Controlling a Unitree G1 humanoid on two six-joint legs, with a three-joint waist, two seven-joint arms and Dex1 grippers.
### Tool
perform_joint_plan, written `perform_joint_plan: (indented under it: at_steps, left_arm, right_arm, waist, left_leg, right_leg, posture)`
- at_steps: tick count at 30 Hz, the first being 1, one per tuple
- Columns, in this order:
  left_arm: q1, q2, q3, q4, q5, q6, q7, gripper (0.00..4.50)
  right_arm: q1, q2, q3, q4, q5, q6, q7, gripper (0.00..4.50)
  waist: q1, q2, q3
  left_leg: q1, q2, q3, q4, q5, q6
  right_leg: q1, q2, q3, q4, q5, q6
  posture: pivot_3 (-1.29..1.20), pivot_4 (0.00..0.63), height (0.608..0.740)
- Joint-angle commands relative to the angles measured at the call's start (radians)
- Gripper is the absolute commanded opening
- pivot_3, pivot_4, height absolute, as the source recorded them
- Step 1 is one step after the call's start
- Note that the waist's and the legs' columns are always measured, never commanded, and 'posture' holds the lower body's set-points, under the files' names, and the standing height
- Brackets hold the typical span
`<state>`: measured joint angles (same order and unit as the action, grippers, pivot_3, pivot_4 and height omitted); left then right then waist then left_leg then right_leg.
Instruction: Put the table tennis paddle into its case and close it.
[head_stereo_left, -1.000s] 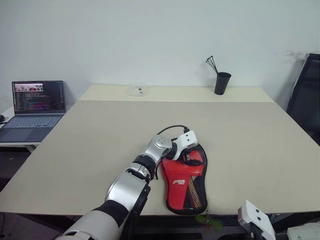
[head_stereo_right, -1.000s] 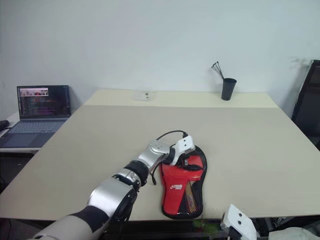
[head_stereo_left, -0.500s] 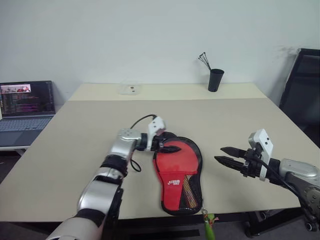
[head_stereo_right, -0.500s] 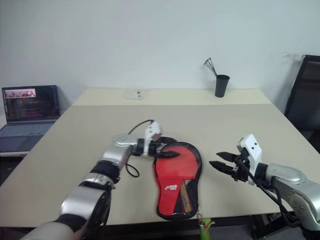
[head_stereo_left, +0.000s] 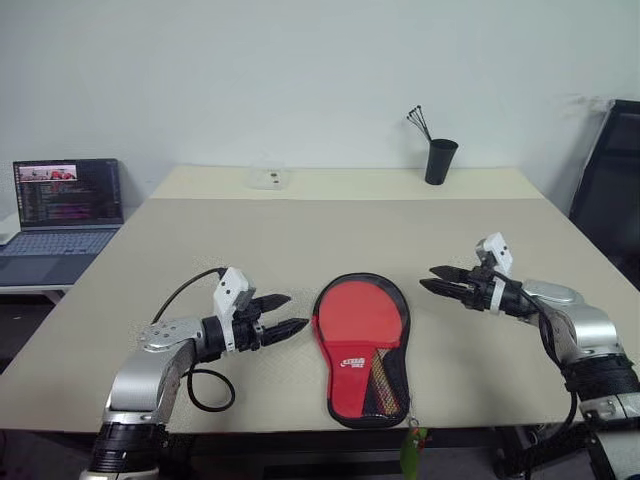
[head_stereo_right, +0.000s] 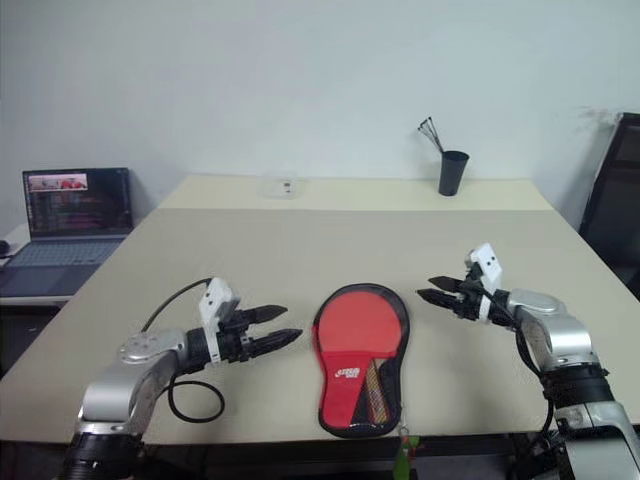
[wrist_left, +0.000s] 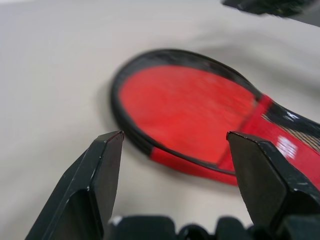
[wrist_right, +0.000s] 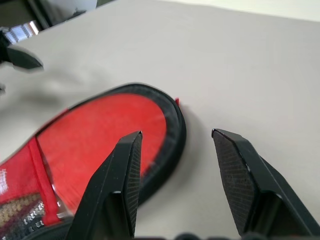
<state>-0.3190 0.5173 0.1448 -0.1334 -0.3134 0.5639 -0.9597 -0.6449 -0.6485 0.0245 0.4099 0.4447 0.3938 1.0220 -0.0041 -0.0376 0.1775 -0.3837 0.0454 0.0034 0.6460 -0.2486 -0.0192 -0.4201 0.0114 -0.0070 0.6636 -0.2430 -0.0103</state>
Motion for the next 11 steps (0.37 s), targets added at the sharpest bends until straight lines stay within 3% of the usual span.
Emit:
perform_joint_plan:
  at_steps: [1,11]
  left_arm:
    - [-0.018,0.008,0.001,-0.037,0.004,-0.023,0.069,3.59]
    - [-0.121,0.015,-0.093,0.150,0.038,-0.132,0.072,3.59]
  right_arm:
    - [-0.043,-0.043,-0.027,0.051,-0.041,-0.057,0.059,2.40]
    - [0.019,-0.076,-0.068,-0.022,-0.056,-0.013,0.055,2.40]
  waist:
    - [0.000,0.000,0.000]
    - [-0.003,0.001,0.000]
  left_leg:
    - [0.000,0.000,0.000,0.000,0.000,0.000]
    - [0.001,0.001,0.001,-0.001,0.000,0.000]
  right_leg:
    - [0.000,0.000,0.000,0.000,0.000,0.000]
    - [0.000,0.000,0.001,0.000,0.001,-0.001]
  posture:
    - [0.00,0.150,0.740]
    - [0.00,0.150,0.740]
